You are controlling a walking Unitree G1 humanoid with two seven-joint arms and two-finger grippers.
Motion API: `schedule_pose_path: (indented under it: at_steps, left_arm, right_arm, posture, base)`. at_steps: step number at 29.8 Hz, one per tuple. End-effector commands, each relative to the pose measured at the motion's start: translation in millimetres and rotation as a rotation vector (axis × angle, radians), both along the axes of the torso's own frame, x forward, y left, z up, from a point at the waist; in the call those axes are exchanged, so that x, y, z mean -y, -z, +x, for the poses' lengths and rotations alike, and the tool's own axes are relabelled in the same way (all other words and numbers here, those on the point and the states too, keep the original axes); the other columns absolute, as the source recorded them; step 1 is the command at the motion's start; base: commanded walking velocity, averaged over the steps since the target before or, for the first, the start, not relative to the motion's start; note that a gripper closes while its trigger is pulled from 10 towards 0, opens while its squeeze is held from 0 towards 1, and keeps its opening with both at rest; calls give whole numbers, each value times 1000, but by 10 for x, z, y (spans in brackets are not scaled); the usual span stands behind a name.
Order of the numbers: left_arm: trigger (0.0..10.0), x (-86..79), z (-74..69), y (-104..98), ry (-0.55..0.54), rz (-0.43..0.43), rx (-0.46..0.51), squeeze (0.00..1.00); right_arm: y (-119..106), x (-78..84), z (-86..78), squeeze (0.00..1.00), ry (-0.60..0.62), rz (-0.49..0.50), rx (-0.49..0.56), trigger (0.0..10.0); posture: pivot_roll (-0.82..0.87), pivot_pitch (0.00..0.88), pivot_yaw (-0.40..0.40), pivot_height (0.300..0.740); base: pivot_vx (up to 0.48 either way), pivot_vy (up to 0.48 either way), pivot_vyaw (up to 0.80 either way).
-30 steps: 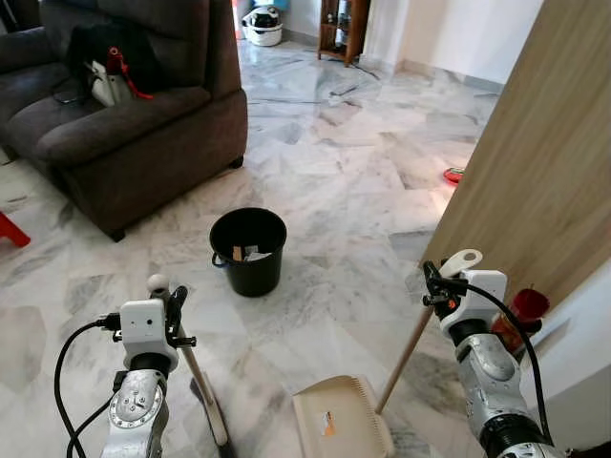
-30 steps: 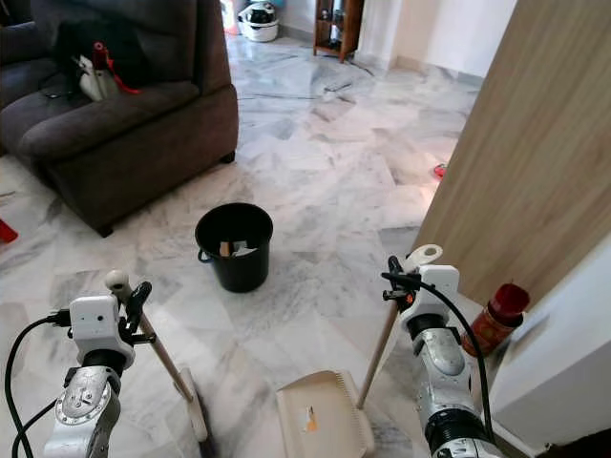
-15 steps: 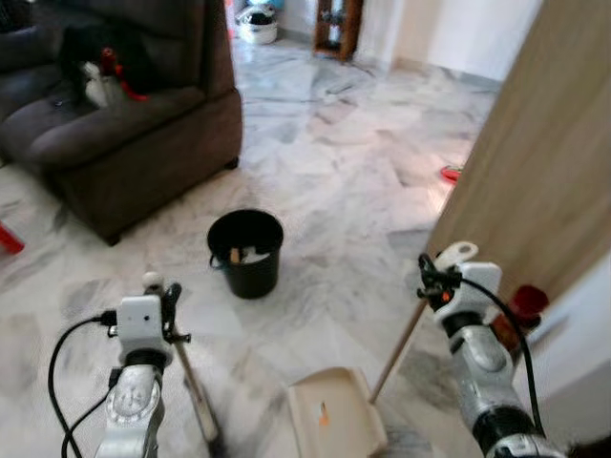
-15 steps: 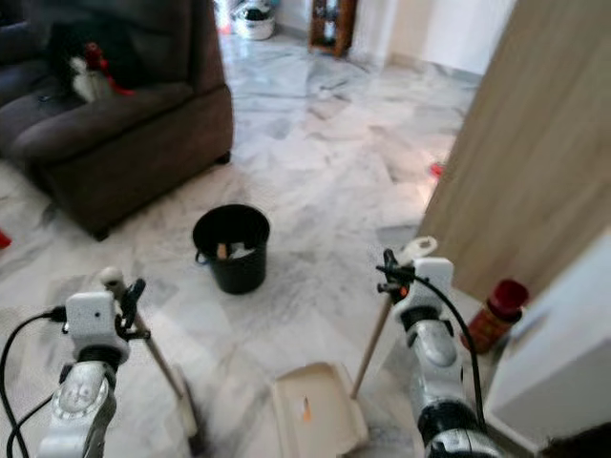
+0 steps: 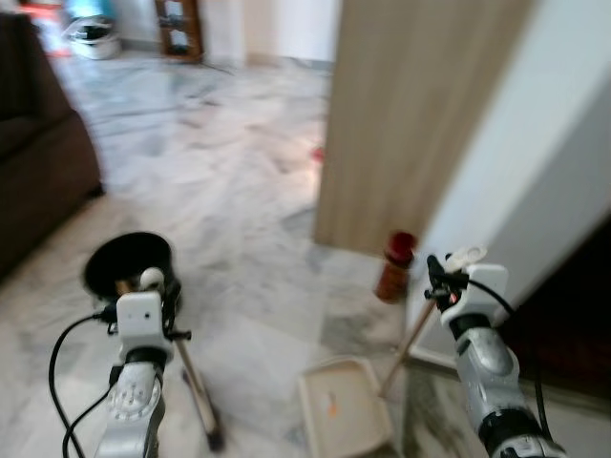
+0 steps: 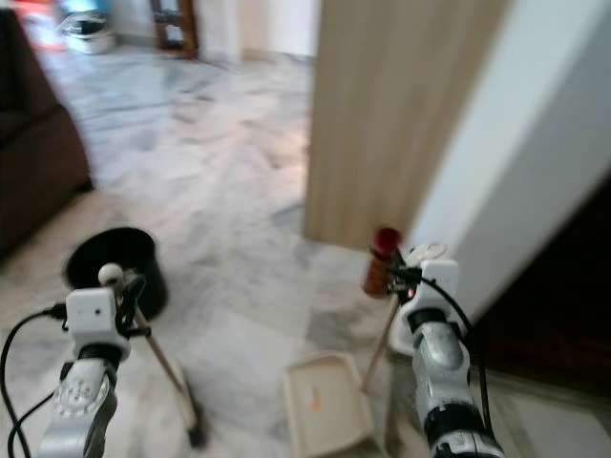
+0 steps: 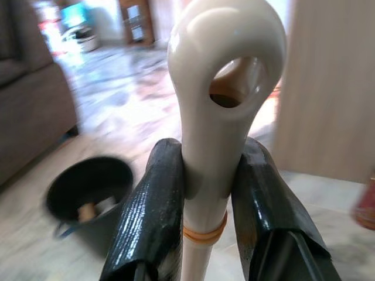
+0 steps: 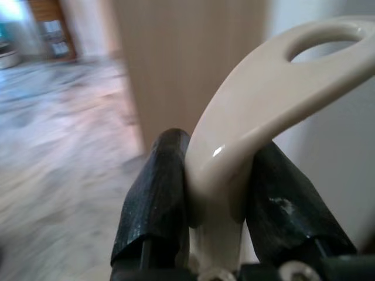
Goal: Sweep floor
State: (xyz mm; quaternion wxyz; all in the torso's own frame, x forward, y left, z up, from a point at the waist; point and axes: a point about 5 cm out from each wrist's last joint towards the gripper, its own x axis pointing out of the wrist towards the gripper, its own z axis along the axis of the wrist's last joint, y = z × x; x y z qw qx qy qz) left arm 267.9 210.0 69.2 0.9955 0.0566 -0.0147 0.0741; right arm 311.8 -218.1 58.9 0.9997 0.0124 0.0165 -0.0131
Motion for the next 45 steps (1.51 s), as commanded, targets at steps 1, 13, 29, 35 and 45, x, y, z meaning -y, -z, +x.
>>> schedule_pose_path:
  at_steps: [1, 13, 29, 35, 45]
  left_arm:
    - [10000, -55, 13, -62, -10, 21, 24, 0]
    - [10000, -44, 29, -66, -7, 7, 30, 0]
    - [10000, -24, 32, -62, 9, 14, 26, 0]
    - [10000, -18, 33, -56, 14, 5, 27, 0]
    - [10000, -21, 30, -60, 30, 23, 24, 0]
  right_arm:
    - [-103, -31, 62, 0, -12, -13, 47, 10000]
    - [-109, -10, 60, 0, 3, -24, 50, 10000]
    - [-106, 1, 54, 0, 14, -31, 50, 10000]
    - [-90, 21, 43, 0, 20, -33, 45, 10000]
    - [-84, 8, 31, 0, 26, -34, 51, 10000]
  posture:
    - [-23, 0, 10, 740]
    - [-26, 0, 8, 740]
    - [-28, 0, 11, 740]
    - [-33, 0, 15, 740]
    - [-40, 0, 26, 740]
  base:
    - [0, 0, -788]
    - [0, -152, -788]
    - [0, -116, -788]
    - [0, -137, -788]
    - [0, -120, -788]
